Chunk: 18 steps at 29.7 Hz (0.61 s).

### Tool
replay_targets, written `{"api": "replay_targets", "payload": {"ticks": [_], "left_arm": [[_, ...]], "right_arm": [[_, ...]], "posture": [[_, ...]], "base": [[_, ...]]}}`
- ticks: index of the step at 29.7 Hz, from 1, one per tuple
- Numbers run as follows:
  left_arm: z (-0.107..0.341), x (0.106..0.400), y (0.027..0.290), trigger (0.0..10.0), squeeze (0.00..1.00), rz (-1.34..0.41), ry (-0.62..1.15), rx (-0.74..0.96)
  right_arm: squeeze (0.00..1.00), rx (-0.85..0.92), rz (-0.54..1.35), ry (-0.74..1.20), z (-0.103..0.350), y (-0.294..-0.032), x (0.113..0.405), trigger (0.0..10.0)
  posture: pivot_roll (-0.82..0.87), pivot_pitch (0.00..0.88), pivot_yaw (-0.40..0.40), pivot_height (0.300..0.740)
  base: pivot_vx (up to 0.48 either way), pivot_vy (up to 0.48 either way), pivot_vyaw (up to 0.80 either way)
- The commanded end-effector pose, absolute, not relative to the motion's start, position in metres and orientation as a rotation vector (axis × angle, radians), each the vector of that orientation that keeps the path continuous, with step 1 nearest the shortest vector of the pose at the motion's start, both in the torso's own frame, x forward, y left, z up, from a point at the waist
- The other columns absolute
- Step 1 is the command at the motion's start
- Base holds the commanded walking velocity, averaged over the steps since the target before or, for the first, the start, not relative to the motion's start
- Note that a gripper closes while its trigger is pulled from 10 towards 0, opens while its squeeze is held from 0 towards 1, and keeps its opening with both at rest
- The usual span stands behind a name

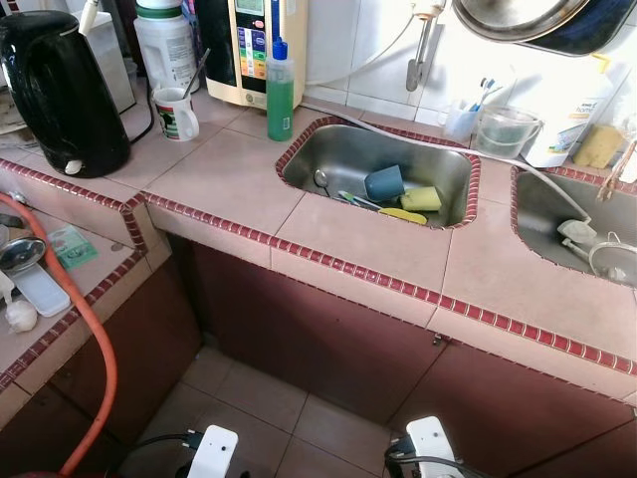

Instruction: Kitchen organization

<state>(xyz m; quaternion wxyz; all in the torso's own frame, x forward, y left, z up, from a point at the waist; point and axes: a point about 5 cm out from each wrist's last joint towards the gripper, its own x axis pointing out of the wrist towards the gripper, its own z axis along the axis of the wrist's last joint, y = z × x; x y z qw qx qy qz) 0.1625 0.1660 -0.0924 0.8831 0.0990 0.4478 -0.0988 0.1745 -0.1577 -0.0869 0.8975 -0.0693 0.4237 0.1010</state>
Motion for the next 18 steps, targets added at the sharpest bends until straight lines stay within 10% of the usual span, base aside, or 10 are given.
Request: {"api": "replay_targets", "payload": {"ticks": [1,18], "left_arm": [[-0.0915,0.1661,0.1628,10.0,0.0,-0.208,0.932,0.214],[-0.0882,0.1753,0.1554,10.0,0.0,-0.265,0.919,0.251]], "right_arm": [[0.0,-0.13,0.189,0.893,-0.0884,-0.1593,0.1716,10.0],[0.0,-0.156,0.189,0.914,-0.0905,-0.1547,0.169,10.0]], "posture": [[-0.12,0.0,-0.037,0.732],[-0.14,0.0,-0.006,0.732]], "base": [[0.0,0.0,0.0],[0.0,0.0,0.0]]}}
